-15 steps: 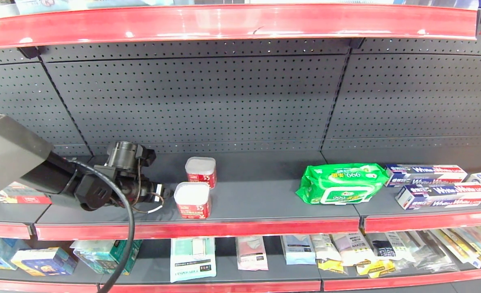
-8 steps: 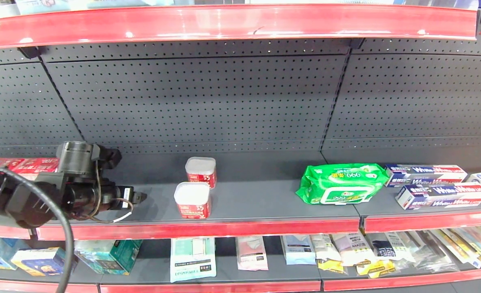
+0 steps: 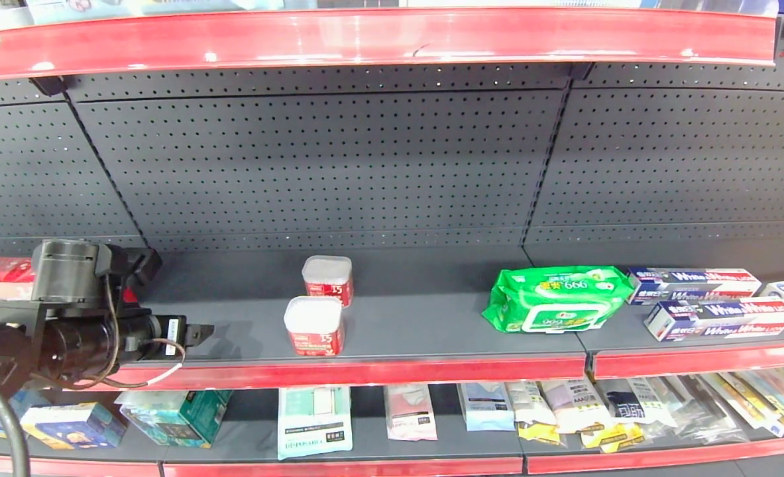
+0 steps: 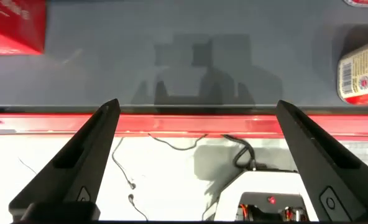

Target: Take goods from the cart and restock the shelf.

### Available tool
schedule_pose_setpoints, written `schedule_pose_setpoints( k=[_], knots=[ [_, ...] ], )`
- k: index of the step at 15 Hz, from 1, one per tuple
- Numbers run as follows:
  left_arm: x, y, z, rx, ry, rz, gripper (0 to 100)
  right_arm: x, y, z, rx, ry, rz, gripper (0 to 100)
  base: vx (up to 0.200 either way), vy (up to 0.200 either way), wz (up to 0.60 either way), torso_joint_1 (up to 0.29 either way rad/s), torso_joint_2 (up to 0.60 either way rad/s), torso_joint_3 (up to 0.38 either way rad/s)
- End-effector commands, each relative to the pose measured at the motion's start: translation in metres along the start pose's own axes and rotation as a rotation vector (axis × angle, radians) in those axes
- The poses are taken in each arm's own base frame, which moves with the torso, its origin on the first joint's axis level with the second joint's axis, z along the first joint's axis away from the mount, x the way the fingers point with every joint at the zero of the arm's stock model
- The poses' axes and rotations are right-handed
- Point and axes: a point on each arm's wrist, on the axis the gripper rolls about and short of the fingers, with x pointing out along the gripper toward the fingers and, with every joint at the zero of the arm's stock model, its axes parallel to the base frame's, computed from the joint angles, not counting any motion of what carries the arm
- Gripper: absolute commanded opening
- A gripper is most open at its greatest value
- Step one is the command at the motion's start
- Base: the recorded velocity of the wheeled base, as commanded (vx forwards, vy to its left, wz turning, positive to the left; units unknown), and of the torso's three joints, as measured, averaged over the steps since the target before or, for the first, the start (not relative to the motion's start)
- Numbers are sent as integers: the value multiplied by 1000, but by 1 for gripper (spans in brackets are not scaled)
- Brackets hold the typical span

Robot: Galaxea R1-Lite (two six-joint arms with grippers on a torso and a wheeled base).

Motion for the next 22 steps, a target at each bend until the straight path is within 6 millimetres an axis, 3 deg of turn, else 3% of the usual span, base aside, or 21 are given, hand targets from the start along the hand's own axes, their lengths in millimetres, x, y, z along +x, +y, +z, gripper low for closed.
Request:
schedule_pose_setpoints(
  k=[1,2,4,6,8,9,10,11,12,14,17,22],
  knots=[
    [-44,4,-29,69,-35,6,100,0,0,0,0,2,-1,100,0,0,0,0,0,0],
    [-73,13,-48,109,-84,36,100,0,0,0,0,2,-1,100,0,0,0,0,0,0],
    [-103,18,-72,104,-161,55,100,0,0,0,0,2,-1,100,0,0,0,0,0,0],
    [-150,19,-97,94,-321,46,100,0,0,0,0,2,-1,100,0,0,0,0,0,0],
    [-176,17,-117,108,-424,-27,100,0,0,0,-1,2,-1,100,0,0,0,0,0,0],
    [-196,15,-143,125,-524,-79,100,0,0,0,0,2,1,100,0,0,0,0,0,0],
    [-203,14,-155,133,-549,-105,100,0,0,0,0,2,1,100,0,0,0,0,0,0],
    [-212,11,-181,138,-613,-173,100,0,0,0,0,2,1,100,0,0,0,0,0,0],
    [-214,9,-199,113,-660,-239,100,0,0,0,0,2,-1,100,0,0,0,0,0,0],
    [-214,10,-206,87,-676,-301,100,0,0,0,0,2,-1,100,0,0,0,0,0,0],
    [-198,13,-212,4,-623,-130,100,0,0,0,0,2,-1,100,0,0,0,0,0,0],
    [-197,17,-212,-116,-632,32,100,0,0,0,0,2,1,100,0,0,0,0,0,0]
  ],
)
